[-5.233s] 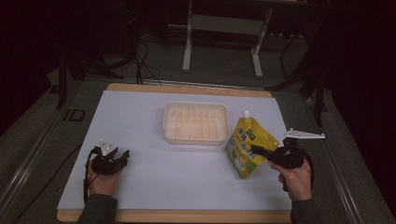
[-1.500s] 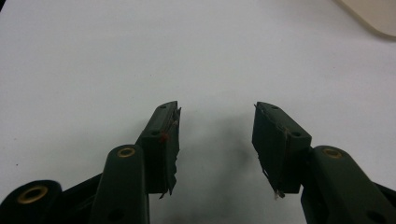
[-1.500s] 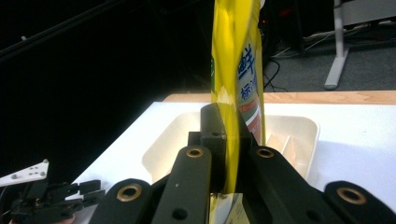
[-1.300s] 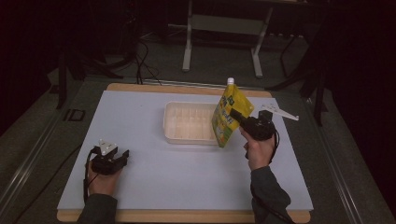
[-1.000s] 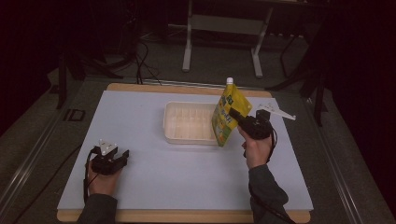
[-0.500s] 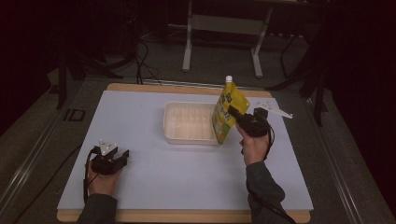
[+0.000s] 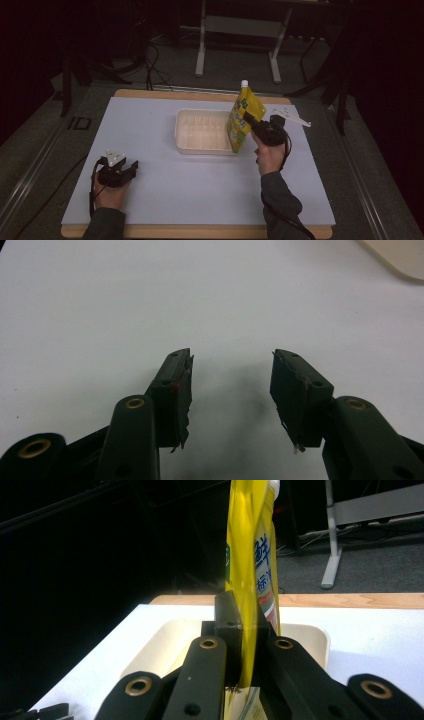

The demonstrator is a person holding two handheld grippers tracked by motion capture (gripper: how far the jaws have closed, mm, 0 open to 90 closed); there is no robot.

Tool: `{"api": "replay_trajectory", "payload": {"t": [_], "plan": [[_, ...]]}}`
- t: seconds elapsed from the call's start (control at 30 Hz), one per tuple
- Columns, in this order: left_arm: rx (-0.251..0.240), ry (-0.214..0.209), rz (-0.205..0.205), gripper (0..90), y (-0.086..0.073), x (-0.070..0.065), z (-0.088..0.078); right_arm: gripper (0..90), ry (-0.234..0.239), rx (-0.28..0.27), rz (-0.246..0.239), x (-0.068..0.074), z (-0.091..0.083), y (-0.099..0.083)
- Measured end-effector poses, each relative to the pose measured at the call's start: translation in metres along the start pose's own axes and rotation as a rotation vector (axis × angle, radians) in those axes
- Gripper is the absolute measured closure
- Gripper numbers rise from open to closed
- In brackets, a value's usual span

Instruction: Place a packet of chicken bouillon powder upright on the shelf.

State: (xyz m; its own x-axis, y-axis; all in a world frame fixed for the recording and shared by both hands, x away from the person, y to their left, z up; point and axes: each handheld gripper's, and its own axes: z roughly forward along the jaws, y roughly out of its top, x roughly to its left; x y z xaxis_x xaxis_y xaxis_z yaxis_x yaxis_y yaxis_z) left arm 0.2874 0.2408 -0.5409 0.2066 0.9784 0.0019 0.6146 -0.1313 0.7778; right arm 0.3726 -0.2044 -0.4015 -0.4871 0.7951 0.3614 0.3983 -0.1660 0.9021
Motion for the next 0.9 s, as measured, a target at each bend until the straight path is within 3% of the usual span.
{"api": "replay_trajectory", "payload": {"t": [0.9], "plan": [[0.001, -0.001, 0.0, 50.5, 0.0, 0.0, 0.0, 90.0, -0.035, -0.002, 0.007, 0.002, 0.021, -0.003]]}}
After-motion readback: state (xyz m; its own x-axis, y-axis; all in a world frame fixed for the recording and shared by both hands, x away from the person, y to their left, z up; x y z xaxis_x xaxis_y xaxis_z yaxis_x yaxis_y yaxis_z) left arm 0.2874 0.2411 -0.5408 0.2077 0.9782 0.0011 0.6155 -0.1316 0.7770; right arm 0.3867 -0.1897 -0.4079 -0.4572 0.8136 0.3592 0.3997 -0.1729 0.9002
